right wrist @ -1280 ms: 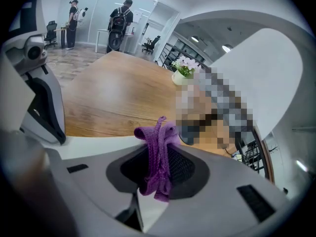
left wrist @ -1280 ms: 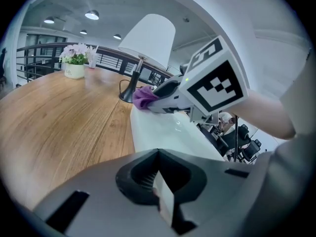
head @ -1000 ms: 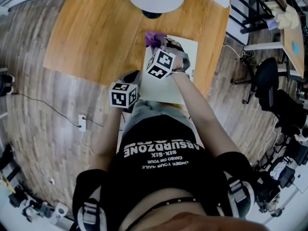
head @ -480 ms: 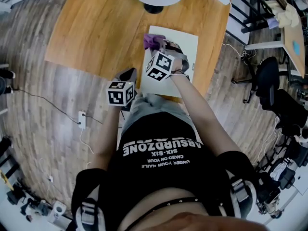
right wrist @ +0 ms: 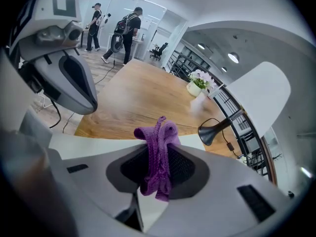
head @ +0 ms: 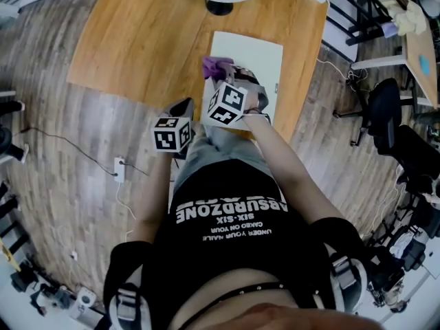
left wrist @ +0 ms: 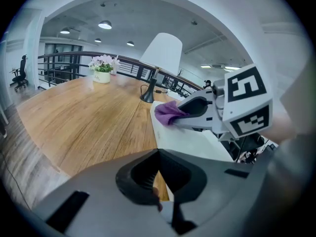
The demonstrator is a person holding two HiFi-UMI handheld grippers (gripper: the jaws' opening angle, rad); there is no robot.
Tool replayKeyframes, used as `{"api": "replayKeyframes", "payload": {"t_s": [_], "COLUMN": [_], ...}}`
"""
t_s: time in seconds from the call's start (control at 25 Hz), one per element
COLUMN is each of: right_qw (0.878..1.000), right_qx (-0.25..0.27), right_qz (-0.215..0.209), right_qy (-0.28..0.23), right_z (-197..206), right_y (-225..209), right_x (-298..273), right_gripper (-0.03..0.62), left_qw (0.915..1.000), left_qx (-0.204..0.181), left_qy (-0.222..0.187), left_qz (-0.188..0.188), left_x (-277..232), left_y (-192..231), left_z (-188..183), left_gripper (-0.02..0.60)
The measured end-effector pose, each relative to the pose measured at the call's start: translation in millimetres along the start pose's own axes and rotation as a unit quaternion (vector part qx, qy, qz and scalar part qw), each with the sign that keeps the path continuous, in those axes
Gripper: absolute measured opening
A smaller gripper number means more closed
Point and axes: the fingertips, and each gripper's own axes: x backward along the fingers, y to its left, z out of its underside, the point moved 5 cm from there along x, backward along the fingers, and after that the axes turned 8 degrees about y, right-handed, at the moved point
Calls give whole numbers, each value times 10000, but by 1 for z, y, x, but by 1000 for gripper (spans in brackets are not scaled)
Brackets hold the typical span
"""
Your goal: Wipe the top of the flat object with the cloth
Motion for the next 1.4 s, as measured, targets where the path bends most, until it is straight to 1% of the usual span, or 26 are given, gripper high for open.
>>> {"api": "replayKeyframes", "payload": {"t_s": [0.24, 0.8, 1.04, 1.24, 1.4], "right_qw": [10000, 9986, 9965, 9930, 9919], "right_qx": [-8, -294, -480, -567, -641], "right_qz": [-30, -344, -574, -970, -1012], "right_qy": [-93, -264, -380, -373, -416], "right_z": [1, 11, 10, 15, 23], "right_y": [27, 83, 105, 127, 137], "right_x": [16, 48, 61, 73, 76], "right_gripper": [105, 106, 106, 104, 104], "left_qw": [10000, 9998, 9998, 9998, 9995], "left_qx": [26, 62, 34, 126, 203], "left_qy": [-47, -146, -186, -172, -216], "left_qz": [-50, -79, -41, 32, 93], "left_x": [6, 24, 32, 28, 26], "left_y": [1, -4, -4, -6, -11], "left_z": [8, 27, 34, 48, 54], "left_gripper": [15, 15, 15, 15, 15]}}
